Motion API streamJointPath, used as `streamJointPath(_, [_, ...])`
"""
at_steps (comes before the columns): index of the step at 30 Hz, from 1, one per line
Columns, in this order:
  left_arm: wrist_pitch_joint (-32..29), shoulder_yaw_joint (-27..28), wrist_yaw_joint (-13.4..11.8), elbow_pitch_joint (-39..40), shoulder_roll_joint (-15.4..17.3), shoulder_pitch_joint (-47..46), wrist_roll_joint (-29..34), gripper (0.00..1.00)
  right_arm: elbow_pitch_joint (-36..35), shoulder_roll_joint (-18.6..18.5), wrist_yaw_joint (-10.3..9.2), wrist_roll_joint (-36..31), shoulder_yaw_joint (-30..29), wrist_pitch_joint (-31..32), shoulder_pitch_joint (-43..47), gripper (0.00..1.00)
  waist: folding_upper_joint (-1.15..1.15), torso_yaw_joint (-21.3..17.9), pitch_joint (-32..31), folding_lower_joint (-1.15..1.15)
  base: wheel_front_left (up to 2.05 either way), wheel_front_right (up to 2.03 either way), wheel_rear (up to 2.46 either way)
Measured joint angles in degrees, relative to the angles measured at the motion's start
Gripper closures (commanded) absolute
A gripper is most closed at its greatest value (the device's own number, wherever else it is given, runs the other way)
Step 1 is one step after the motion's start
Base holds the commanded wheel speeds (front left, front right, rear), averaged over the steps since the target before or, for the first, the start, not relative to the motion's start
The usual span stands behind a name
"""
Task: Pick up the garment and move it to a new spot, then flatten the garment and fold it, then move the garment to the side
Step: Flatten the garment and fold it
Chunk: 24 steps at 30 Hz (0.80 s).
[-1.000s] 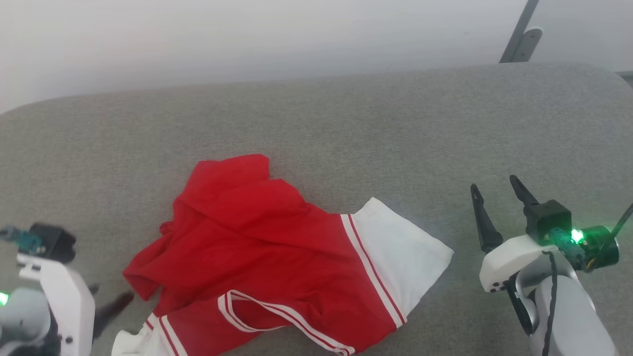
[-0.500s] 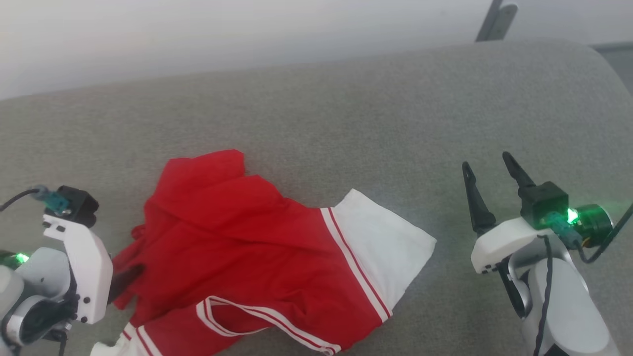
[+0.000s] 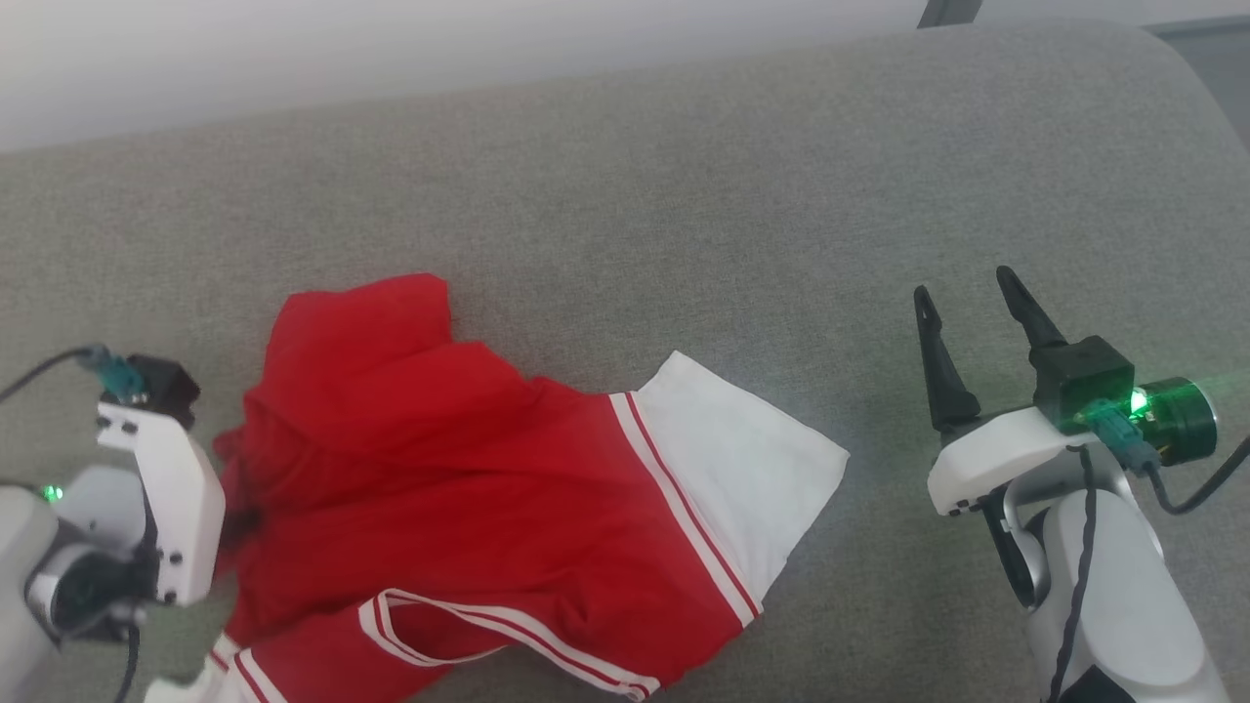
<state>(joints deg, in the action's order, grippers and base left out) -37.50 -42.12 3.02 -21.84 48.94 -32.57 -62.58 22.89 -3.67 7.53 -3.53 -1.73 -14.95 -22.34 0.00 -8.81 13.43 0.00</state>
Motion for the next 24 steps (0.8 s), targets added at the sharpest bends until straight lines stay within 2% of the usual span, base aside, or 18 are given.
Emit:
streamJointPath(13, [14.8, 0.8, 2.8, -9.0, -1.8, -12.8, 11.0, 1.0, -0.9, 0.3, 0.0, -0.8, -0.3, 0.0, -1.2, 0.0, 0.0, -0.7, 2.5, 0.0, 0.0, 0.0, 0.0])
streamJointPath(17, [16.8, 0.4, 3.3, -13.0, -3.2, -15.0, 12.4, 1.0, -1.0, 0.3, 0.0, -1.0, -0.2, 0.0, -1.5, 0.0, 0.0, -1.2, 3.3, 0.0, 0.0, 0.0, 0.0])
streamJointPath(18, [16.7, 0.1, 3.4, -14.0, -3.5, -15.0, 12.4, 0.93, -1.0, 0.4, 0.0, -1.0, -0.1, 0.0, -1.5, 0.0, 0.0, -1.3, 3.4, 0.0, 0.0, 0.0, 0.0])
streamJointPath(19, [16.7, -0.1, 3.4, -14.8, -3.9, -15.0, 12.2, 0.69, -1.0, 0.4, 0.0, -1.0, -0.1, 0.0, -1.6, 0.0, 0.0, -1.4, 3.5, 0.0, 0.0, 0.0, 0.0])
streamJointPath(20, [16.6, -0.2, 3.7, -15.5, -4.4, -15.0, 11.8, 0.5, -1.0, 0.4, 0.0, -1.0, -0.1, 0.0, -1.7, 0.0, 0.0, -1.4, 3.6, 0.0, 0.0, 0.0, 0.0])
streamJointPath(21, [16.6, -0.1, 3.8, -16.1, -4.9, -15.0, 10.9, 0.13, -1.0, 0.4, 0.0, -1.0, -0.1, 0.0, -1.8, 0.0, 0.0, -1.5, 3.6, 0.0, 0.0, 0.0, 0.0])
streamJointPath(22, [16.6, 0.1, 3.8, -16.6, -5.3, -15.0, 9.7, 0.0, -1.0, 0.4, 0.0, -1.0, -0.1, 0.0, -1.8, 0.0, 0.0, -1.4, 3.6, 0.0, 0.0, 0.0, 0.0])
streamJointPath(24, [16.8, 0.2, 4.1, -17.0, -5.7, -15.0, 8.8, 0.0, -0.8, 0.4, 0.0, -1.0, 0.3, 0.0, -1.8, 0.0, 0.0, -1.2, 3.5, 0.0, 0.0, 0.0, 0.0])
